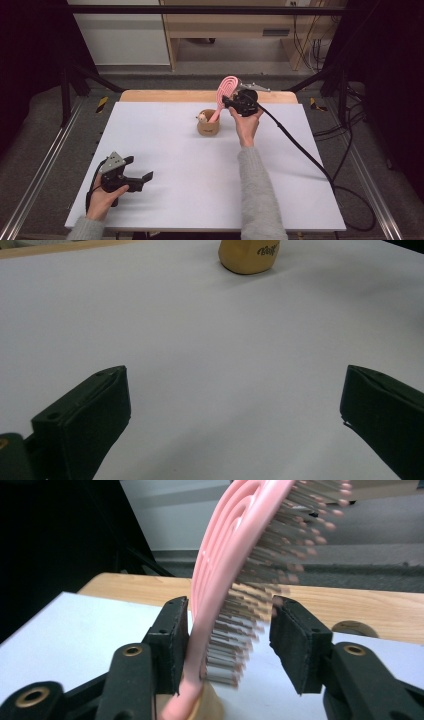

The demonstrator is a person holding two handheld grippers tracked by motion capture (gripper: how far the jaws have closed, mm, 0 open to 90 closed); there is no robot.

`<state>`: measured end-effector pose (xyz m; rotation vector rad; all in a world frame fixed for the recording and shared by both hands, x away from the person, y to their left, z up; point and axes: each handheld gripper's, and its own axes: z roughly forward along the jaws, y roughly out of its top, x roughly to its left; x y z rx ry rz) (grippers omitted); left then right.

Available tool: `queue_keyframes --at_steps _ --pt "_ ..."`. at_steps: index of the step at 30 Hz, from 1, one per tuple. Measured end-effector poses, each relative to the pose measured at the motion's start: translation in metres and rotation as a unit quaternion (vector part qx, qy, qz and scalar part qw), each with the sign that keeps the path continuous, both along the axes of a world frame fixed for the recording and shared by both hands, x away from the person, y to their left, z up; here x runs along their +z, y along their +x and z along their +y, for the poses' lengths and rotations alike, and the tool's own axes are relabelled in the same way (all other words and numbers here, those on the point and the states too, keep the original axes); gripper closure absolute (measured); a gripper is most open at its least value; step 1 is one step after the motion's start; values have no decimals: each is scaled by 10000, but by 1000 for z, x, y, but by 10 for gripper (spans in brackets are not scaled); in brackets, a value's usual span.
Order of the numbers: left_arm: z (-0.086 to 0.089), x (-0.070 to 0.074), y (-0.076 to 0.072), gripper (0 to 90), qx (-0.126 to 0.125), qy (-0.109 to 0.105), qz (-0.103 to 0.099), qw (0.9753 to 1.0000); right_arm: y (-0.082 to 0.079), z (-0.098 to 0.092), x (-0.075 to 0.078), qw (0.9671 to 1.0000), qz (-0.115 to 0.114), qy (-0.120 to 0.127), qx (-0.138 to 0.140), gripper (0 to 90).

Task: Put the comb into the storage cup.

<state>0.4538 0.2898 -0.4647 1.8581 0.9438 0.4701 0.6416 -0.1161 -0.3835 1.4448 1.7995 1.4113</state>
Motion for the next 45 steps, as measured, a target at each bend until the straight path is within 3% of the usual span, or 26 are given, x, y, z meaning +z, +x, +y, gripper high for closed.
queue_keyframes --at_steps 9,14,18,23,32,37,40,42,45 --pt "1 0 0 0 5 -10 6 10000 -17 -5 14 9989 -410 -107 210 325" --pt "1 0 0 0 4 -28 1 10000 -25 -7 20 9980 -512 -100 344 226" --pt "1 1 0 0 -11 -32 -8 10000 -36 -9 25 9967 -611 -233 490 116" --pt "1 1 0 0 -1 -51 -15 10000 -45 -10 28 9951 -556 -375 732 29" --pt "1 1 0 0 8 -59 -21 10000 -69 -11 33 9906 -627 -574 1068 2" --pt "1 2 -1 0 20 -64 -21 10000 -80 -12 34 9878 -671 -834 1132 2" --pt "1 2 -1 0 10 -56 -18 10000 -89 -13 34 9843 -777 -954 1266 2" --pt "1 2 -1 0 11 -60 -21 10000 -93 -13 34 9835 -830 -942 1302 2" --pt "1 1 -1 0 7 -58 -19 10000 -98 -21 31 9857 -765 -721 1316 2"
